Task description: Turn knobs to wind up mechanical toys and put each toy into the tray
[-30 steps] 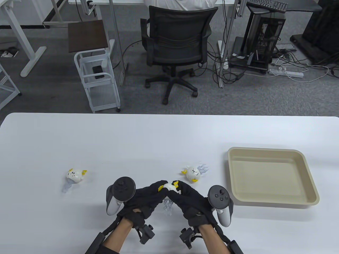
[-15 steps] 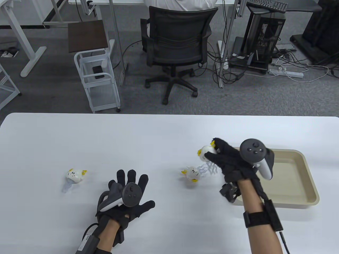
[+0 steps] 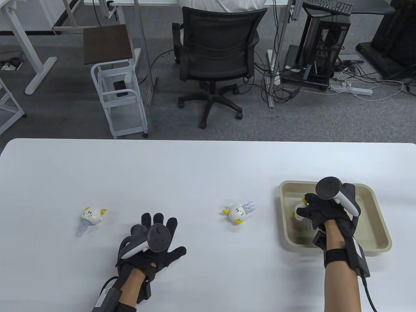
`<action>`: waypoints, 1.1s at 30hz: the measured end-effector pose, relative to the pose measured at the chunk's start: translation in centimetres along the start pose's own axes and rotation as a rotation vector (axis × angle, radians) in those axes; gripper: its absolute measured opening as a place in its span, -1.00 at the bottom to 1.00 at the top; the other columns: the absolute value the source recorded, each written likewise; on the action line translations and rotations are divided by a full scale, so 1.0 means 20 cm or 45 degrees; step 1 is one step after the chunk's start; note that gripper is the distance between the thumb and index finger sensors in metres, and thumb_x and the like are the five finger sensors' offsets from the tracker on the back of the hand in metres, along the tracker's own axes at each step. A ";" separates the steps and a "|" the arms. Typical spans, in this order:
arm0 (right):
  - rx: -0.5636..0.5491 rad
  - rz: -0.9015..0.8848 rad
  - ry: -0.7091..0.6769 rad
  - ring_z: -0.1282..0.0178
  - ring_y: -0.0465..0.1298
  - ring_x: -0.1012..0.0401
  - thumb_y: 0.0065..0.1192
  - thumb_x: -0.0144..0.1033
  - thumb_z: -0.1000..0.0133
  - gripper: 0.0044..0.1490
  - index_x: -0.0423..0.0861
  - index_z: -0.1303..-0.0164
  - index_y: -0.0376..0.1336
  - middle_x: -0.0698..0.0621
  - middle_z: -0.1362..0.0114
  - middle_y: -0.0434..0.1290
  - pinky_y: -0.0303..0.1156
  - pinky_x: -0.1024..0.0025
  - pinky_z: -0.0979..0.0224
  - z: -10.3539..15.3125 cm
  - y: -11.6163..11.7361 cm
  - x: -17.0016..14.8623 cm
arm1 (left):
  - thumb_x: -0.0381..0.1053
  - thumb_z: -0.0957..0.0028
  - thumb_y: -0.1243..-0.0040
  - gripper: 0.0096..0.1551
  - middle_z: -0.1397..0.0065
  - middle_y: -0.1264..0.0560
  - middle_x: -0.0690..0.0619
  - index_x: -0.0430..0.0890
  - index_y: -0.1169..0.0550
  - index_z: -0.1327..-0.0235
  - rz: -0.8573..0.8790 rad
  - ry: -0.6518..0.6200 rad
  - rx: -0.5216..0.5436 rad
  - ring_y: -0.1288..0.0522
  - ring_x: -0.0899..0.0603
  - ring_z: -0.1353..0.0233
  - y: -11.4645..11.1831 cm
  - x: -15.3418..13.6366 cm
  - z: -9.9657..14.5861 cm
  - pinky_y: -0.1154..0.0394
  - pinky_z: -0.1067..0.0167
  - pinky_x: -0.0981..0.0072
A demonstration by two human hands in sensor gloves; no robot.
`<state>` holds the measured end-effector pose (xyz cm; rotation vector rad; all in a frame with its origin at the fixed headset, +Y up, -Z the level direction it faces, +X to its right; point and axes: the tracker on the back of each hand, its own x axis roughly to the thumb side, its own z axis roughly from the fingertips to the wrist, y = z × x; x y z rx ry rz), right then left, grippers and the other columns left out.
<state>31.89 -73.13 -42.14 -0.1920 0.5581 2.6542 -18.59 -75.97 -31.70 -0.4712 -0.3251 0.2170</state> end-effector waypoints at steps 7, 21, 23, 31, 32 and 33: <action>-0.124 0.153 0.038 -0.58 0.28 -0.31 0.45 0.07 -0.22 0.11 -0.28 -0.75 0.01 -0.35 -0.65 0.25 0.27 -0.22 -0.62 0.05 -0.06 0.07 | 0.56 -0.14 0.26 0.19 -0.62 0.49 -0.37 -0.05 0.37 -0.69 0.012 -0.002 -0.002 0.62 -0.60 -0.47 0.00 0.00 0.00 0.40 -0.23 -0.68; 0.054 0.857 -0.449 -0.76 -0.17 -0.31 0.44 0.10 -0.21 0.27 -0.13 -0.82 -0.25 -0.28 -0.81 -0.06 -0.05 -0.35 -0.75 0.13 0.47 1.03 | 0.55 -0.15 0.26 0.20 -0.63 0.47 -0.39 -0.09 0.36 -0.69 0.064 -0.023 0.023 0.58 -0.62 -0.49 0.00 -0.02 0.00 0.38 -0.25 -0.68; 0.135 0.889 -0.401 -0.77 -0.18 -0.29 0.45 0.07 -0.22 0.28 -0.13 -0.81 -0.28 -0.26 -0.82 -0.06 -0.06 -0.34 -0.76 0.09 0.54 1.06 | 0.54 -0.15 0.26 0.20 -0.63 0.46 -0.39 -0.10 0.36 -0.70 0.068 -0.025 0.024 0.57 -0.62 -0.50 0.00 -0.02 -0.01 0.37 -0.25 -0.68; -0.069 0.833 -0.456 -0.64 0.22 -0.25 0.49 0.01 -0.19 0.08 -0.19 -0.74 0.00 -0.28 -0.67 0.25 0.19 -0.24 -0.68 0.12 0.55 1.09 | 0.53 -0.16 0.25 0.20 -0.65 0.42 -0.40 -0.14 0.34 -0.70 0.116 -0.050 0.036 0.51 -0.63 -0.52 0.00 -0.03 -0.01 0.34 -0.26 -0.68; -0.133 0.735 -0.500 -0.61 0.25 -0.27 0.49 0.03 -0.18 0.09 -0.21 -0.74 0.01 -0.30 -0.65 0.26 0.21 -0.22 -0.66 0.17 0.52 1.10 | 0.53 -0.16 0.25 0.20 -0.65 0.40 -0.41 -0.15 0.33 -0.70 0.154 -0.076 0.038 0.50 -0.64 -0.52 0.00 -0.02 -0.01 0.33 -0.27 -0.68; -0.166 0.668 -0.529 -0.59 0.26 -0.27 0.48 0.04 -0.18 0.10 -0.23 -0.74 0.02 -0.32 -0.64 0.27 0.22 -0.22 -0.65 0.20 0.50 1.11 | 0.53 -0.16 0.26 0.20 -0.66 0.39 -0.41 -0.17 0.32 -0.70 0.190 -0.098 0.046 0.48 -0.64 -0.53 0.01 -0.02 -0.01 0.32 -0.27 -0.68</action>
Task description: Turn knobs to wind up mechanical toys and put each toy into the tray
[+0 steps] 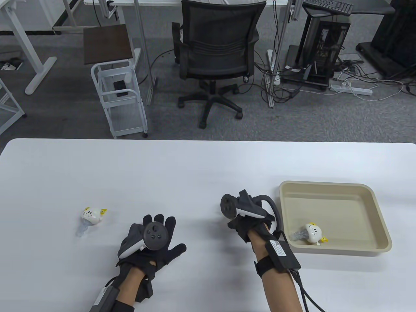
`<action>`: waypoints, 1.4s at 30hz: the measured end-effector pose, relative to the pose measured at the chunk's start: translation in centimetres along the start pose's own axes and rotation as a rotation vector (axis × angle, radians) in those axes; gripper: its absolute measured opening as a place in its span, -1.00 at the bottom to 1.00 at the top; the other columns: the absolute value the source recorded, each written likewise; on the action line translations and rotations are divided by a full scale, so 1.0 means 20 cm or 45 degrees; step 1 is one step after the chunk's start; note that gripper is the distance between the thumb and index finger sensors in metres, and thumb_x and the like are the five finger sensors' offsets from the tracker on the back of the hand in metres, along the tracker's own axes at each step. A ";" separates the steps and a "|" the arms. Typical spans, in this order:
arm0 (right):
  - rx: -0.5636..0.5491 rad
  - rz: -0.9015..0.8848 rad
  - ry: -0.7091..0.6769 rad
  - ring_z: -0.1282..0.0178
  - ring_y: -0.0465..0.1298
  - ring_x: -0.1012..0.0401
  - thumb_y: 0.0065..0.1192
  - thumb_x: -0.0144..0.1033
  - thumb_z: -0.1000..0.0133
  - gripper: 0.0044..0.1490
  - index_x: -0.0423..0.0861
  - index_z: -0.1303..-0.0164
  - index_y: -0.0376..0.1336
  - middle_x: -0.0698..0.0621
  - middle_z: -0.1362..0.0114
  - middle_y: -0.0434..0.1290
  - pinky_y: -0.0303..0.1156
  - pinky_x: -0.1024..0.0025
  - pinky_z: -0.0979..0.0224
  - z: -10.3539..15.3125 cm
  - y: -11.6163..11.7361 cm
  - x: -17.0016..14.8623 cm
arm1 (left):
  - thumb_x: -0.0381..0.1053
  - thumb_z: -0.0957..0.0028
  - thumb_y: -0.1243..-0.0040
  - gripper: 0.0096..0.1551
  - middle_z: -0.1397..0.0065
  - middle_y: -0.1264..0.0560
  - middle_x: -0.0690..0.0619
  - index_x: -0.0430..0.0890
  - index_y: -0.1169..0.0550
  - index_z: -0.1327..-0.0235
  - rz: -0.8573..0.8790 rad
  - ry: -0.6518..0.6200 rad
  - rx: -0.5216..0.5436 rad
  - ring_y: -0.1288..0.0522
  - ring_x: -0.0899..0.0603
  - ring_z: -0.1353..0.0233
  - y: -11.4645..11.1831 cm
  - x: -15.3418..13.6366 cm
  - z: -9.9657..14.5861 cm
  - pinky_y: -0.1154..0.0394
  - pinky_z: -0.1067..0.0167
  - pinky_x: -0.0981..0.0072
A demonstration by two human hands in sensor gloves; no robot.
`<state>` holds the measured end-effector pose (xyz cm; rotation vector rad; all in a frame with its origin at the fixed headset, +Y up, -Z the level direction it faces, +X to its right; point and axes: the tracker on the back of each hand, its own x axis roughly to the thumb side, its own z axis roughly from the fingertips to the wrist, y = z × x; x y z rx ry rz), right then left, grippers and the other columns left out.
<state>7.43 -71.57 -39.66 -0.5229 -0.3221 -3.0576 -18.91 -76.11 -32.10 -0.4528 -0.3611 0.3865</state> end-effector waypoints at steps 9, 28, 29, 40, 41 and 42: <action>-0.506 -0.776 -0.052 -0.47 0.38 -0.29 0.45 0.10 -0.20 0.13 -0.37 -0.70 0.05 -0.39 -0.57 0.33 0.30 -0.20 -0.56 0.45 -0.04 0.13 | 0.43 -0.23 0.26 0.14 -0.70 0.06 -0.44 -0.36 0.17 -0.68 0.931 -0.553 0.147 0.11 -0.65 -0.62 0.00 0.16 0.01 0.01 -0.39 -0.62; -0.365 -1.661 -0.249 -0.60 0.19 -0.36 0.12 -0.11 -0.45 -0.15 -0.39 -0.70 -0.06 -0.46 -0.67 0.09 0.26 -0.17 -0.62 0.54 0.21 0.22 | 0.22 -0.25 -0.05 -0.09 -0.70 -0.07 -0.17 0.00 0.04 -0.72 0.932 -0.432 0.410 -0.21 -0.41 -0.54 -0.03 0.18 0.01 -0.24 -0.44 -0.32; -0.347 -1.725 -0.261 -0.62 0.17 -0.35 0.11 -0.11 -0.46 -0.15 -0.37 -0.70 -0.07 -0.45 -0.68 0.07 0.25 -0.16 -0.63 0.53 0.22 0.22 | 0.19 -0.25 -0.06 -0.14 -0.67 -0.14 -0.22 0.06 0.01 -0.71 0.930 -0.423 0.442 -0.28 -0.39 -0.51 -0.02 0.17 0.01 -0.30 -0.42 -0.28; -0.549 -1.433 -0.118 -0.27 0.56 -0.08 0.25 -0.08 -0.42 -0.56 -0.16 -0.30 0.37 -0.15 -0.37 0.52 0.51 0.16 -0.35 0.54 0.17 0.12 | 0.22 -0.18 -0.13 -0.07 -0.41 -0.49 -0.20 -0.36 -0.24 -0.58 1.156 -0.418 0.444 -0.54 -0.34 -0.25 0.04 0.10 0.02 -0.49 -0.23 -0.23; -0.562 -1.416 -0.100 -0.25 0.57 -0.08 0.27 -0.07 -0.41 -0.55 -0.16 -0.29 0.37 -0.16 -0.36 0.52 0.52 0.16 -0.34 0.55 0.17 0.10 | 0.23 -0.17 -0.14 -0.06 -0.40 -0.50 -0.19 -0.38 -0.25 -0.57 1.158 -0.422 0.435 -0.55 -0.34 -0.24 0.04 0.10 0.02 -0.49 -0.22 -0.22; -0.547 -1.447 -0.095 -0.26 0.56 -0.10 0.30 -0.07 -0.40 -0.52 -0.18 -0.32 0.36 -0.18 -0.38 0.51 0.51 0.14 -0.34 0.54 0.18 0.09 | 0.24 -0.16 -0.15 -0.05 -0.39 -0.52 -0.18 -0.40 -0.27 -0.55 1.140 -0.428 0.421 -0.56 -0.33 -0.23 0.04 0.10 0.02 -0.50 -0.22 -0.21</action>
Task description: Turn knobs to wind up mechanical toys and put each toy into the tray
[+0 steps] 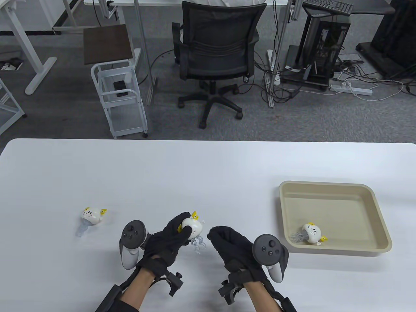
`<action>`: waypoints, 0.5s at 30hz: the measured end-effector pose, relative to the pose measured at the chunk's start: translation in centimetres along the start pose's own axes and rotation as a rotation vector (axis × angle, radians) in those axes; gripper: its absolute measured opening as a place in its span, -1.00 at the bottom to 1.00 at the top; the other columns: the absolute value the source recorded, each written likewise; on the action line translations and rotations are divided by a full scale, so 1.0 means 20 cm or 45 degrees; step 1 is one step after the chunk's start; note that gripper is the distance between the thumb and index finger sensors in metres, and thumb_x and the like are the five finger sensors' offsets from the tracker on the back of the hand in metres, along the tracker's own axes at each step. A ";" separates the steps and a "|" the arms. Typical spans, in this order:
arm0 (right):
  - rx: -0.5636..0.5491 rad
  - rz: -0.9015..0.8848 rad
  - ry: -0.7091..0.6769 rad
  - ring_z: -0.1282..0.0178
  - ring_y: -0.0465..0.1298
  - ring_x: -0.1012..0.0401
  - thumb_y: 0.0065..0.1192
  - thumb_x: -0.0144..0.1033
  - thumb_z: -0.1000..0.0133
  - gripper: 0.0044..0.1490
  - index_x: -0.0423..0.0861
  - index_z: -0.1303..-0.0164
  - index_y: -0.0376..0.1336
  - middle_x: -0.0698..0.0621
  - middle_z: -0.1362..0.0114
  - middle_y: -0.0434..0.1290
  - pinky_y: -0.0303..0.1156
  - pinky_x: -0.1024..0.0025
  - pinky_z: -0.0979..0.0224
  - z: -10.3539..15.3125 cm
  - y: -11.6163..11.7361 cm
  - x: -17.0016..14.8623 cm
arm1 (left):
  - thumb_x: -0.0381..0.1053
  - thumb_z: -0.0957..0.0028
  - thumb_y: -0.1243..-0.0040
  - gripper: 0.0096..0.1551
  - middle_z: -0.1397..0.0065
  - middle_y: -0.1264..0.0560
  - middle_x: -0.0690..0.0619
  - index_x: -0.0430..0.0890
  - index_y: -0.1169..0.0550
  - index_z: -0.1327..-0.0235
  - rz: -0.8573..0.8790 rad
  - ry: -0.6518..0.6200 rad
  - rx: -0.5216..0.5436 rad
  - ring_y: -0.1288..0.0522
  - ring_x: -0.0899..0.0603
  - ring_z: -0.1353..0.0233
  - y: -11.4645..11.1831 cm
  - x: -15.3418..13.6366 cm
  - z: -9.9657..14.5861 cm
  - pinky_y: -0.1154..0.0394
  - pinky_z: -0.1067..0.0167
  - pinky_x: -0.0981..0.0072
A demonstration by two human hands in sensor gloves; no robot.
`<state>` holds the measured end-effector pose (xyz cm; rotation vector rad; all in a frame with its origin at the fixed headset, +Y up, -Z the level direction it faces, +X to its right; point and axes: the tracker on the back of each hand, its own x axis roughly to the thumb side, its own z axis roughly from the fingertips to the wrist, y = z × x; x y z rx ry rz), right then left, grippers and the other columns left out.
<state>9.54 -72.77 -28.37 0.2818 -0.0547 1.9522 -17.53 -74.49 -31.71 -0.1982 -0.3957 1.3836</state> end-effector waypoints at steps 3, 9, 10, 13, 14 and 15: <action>0.055 -0.122 0.039 -0.29 0.53 -0.13 0.31 -0.06 -0.39 -0.36 -0.21 -0.51 0.26 -0.24 -0.44 0.46 0.49 0.10 -0.36 -0.01 0.00 -0.03 | 0.26 -0.12 -0.19 -0.06 -0.36 -0.55 -0.16 -0.40 -0.34 -0.49 -0.013 -0.006 -0.049 -0.58 -0.31 -0.21 -0.01 0.00 0.00 -0.52 -0.20 -0.20; 0.105 -0.208 0.073 -0.19 0.58 -0.06 0.30 -0.07 -0.40 -0.43 -0.20 -0.43 0.31 -0.16 -0.34 0.53 0.52 0.17 -0.30 -0.02 0.02 -0.05 | 0.25 -0.11 -0.23 -0.10 -0.37 -0.55 -0.16 -0.34 -0.38 -0.50 -0.106 -0.042 -0.172 -0.57 -0.32 -0.23 -0.03 0.02 -0.01 -0.51 -0.22 -0.22; 0.102 -0.210 0.082 -0.17 0.58 -0.06 0.31 -0.08 -0.39 -0.45 -0.21 -0.40 0.33 -0.17 -0.31 0.53 0.52 0.16 -0.28 -0.02 0.02 -0.05 | 0.26 -0.12 -0.23 -0.11 -0.38 -0.55 -0.15 -0.32 -0.38 -0.51 -0.129 -0.048 -0.186 -0.56 -0.32 -0.23 -0.04 0.02 -0.01 -0.50 -0.22 -0.21; 0.101 -0.172 0.102 -0.06 0.62 -0.01 0.32 -0.10 -0.39 -0.51 -0.23 -0.28 0.39 -0.13 -0.20 0.58 0.56 0.21 -0.18 -0.02 0.02 -0.07 | 0.24 -0.12 -0.24 -0.12 -0.39 -0.54 -0.16 -0.30 -0.38 -0.53 -0.218 -0.071 -0.189 -0.55 -0.33 -0.25 -0.04 0.03 0.00 -0.49 -0.23 -0.23; 0.097 -0.191 0.123 -0.02 0.63 0.00 0.32 -0.10 -0.39 -0.52 -0.25 -0.25 0.40 -0.12 -0.16 0.59 0.57 0.21 -0.15 -0.02 0.02 -0.07 | 0.24 -0.11 -0.25 -0.12 -0.40 -0.54 -0.15 -0.29 -0.38 -0.53 -0.249 -0.083 -0.182 -0.54 -0.33 -0.25 -0.05 0.04 0.00 -0.48 -0.24 -0.23; 0.098 -0.238 0.165 0.03 0.64 0.01 0.32 -0.11 -0.39 -0.52 -0.26 -0.21 0.41 -0.12 -0.12 0.60 0.57 0.22 -0.10 -0.02 0.02 -0.08 | 0.24 -0.11 -0.25 -0.12 -0.41 -0.53 -0.15 -0.27 -0.38 -0.54 -0.293 -0.107 -0.182 -0.53 -0.33 -0.26 -0.05 0.05 0.00 -0.48 -0.25 -0.23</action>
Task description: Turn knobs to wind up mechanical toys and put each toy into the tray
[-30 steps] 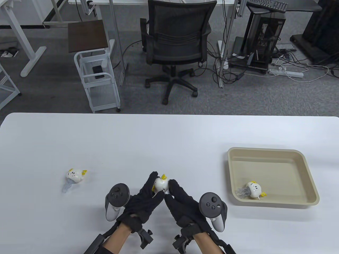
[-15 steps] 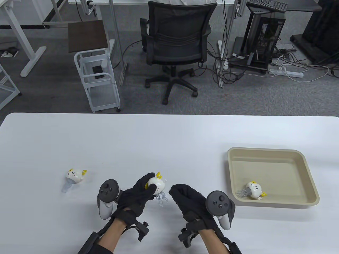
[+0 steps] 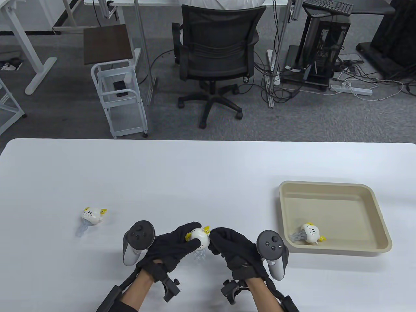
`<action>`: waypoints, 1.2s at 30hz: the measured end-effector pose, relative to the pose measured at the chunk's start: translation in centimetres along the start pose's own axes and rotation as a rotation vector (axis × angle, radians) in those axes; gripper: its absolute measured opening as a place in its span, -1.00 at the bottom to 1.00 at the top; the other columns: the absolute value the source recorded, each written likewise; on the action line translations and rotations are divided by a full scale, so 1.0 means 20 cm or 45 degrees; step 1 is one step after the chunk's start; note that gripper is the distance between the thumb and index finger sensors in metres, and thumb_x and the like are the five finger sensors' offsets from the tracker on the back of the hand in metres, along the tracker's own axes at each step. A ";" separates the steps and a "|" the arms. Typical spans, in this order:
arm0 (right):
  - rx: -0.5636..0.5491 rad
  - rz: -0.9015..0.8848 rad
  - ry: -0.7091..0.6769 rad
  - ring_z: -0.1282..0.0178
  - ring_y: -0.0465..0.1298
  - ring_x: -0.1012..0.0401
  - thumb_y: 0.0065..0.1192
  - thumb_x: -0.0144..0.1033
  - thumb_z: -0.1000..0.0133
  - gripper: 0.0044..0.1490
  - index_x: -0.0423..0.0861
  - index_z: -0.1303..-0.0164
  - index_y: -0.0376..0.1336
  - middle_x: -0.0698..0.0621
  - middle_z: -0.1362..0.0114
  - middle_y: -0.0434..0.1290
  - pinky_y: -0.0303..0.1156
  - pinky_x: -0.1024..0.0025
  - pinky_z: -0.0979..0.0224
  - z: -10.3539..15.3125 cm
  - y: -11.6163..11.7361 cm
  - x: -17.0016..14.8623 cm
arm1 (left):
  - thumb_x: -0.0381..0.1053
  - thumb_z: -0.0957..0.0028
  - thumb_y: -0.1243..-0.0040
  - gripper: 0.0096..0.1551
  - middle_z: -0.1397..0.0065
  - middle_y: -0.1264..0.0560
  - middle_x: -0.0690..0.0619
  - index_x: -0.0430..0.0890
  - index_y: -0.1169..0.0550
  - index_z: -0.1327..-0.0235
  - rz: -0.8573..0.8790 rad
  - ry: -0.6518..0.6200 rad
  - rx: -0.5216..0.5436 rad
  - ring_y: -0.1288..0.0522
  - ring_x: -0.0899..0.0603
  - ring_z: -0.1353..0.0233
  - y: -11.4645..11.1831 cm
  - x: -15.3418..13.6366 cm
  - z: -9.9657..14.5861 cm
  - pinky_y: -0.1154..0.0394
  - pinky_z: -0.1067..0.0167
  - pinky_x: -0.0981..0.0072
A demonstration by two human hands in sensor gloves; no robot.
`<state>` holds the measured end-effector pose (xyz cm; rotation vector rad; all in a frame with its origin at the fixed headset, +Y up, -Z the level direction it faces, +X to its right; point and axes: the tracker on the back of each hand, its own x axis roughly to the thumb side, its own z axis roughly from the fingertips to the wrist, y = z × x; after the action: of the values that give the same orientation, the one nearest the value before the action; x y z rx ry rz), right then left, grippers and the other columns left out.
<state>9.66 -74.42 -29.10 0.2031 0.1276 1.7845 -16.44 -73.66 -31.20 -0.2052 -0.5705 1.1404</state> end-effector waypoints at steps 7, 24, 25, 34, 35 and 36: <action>0.069 -0.309 0.307 0.27 0.64 0.04 0.31 -0.16 -0.38 -0.54 -0.35 0.01 0.46 -0.13 0.10 0.62 0.58 0.24 0.13 -0.01 0.04 -0.09 | 0.23 -0.08 -0.29 -0.14 -0.48 -0.50 -0.05 -0.14 -0.38 -0.58 -0.279 -0.072 -0.026 -0.47 -0.30 -0.34 -0.01 0.05 0.01 -0.43 -0.31 -0.21; 0.114 0.170 -0.132 -0.21 0.55 -0.05 0.27 -0.10 -0.42 -0.52 -0.15 -0.41 0.31 -0.13 -0.34 0.50 0.50 0.18 -0.33 -0.01 0.03 0.00 | 0.35 -0.20 -0.01 -0.05 -0.16 -0.68 -0.11 -0.45 -0.48 -0.38 0.316 0.314 -0.181 -0.64 -0.22 -0.04 0.02 -0.13 -0.01 -0.58 -0.07 -0.13; 0.104 0.188 -0.117 -0.18 0.57 -0.04 0.27 -0.09 -0.42 -0.52 -0.17 -0.37 0.34 -0.12 -0.30 0.53 0.51 0.19 -0.30 -0.01 0.04 -0.01 | 0.34 -0.20 -0.02 -0.05 -0.17 -0.67 -0.12 -0.45 -0.47 -0.39 0.300 0.316 -0.192 -0.64 -0.23 -0.05 0.01 -0.13 -0.01 -0.57 -0.08 -0.14; 0.045 -0.091 0.272 0.25 0.64 0.03 0.25 -0.16 -0.41 -0.55 -0.33 0.03 0.47 -0.11 0.10 0.63 0.58 0.25 0.10 -0.02 0.05 -0.10 | 0.20 -0.14 -0.22 -0.13 -0.43 -0.51 -0.18 -0.27 -0.35 -0.59 -0.240 0.086 -0.130 -0.49 -0.36 -0.28 -0.02 0.01 -0.01 -0.43 -0.27 -0.27; 0.054 -0.108 0.286 0.26 0.64 0.03 0.26 -0.16 -0.41 -0.55 -0.34 0.04 0.47 -0.11 0.11 0.63 0.58 0.25 0.11 -0.02 0.05 -0.11 | 0.20 -0.14 -0.22 -0.13 -0.44 -0.51 -0.17 -0.26 -0.35 -0.60 -0.258 0.086 -0.139 -0.48 -0.36 -0.29 -0.02 0.01 -0.01 -0.42 -0.28 -0.27; 0.059 -0.106 0.286 0.25 0.64 0.03 0.25 -0.16 -0.41 -0.55 -0.33 0.04 0.47 -0.11 0.11 0.63 0.58 0.25 0.11 -0.02 0.05 -0.11 | 0.20 -0.14 -0.21 -0.13 -0.45 -0.51 -0.16 -0.25 -0.34 -0.60 -0.268 0.089 -0.145 -0.48 -0.35 -0.30 -0.02 0.01 -0.01 -0.43 -0.28 -0.27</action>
<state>9.03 -76.75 -29.52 0.0290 0.3338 1.7186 -16.00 -73.54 -31.17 -0.2756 -0.5816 0.8949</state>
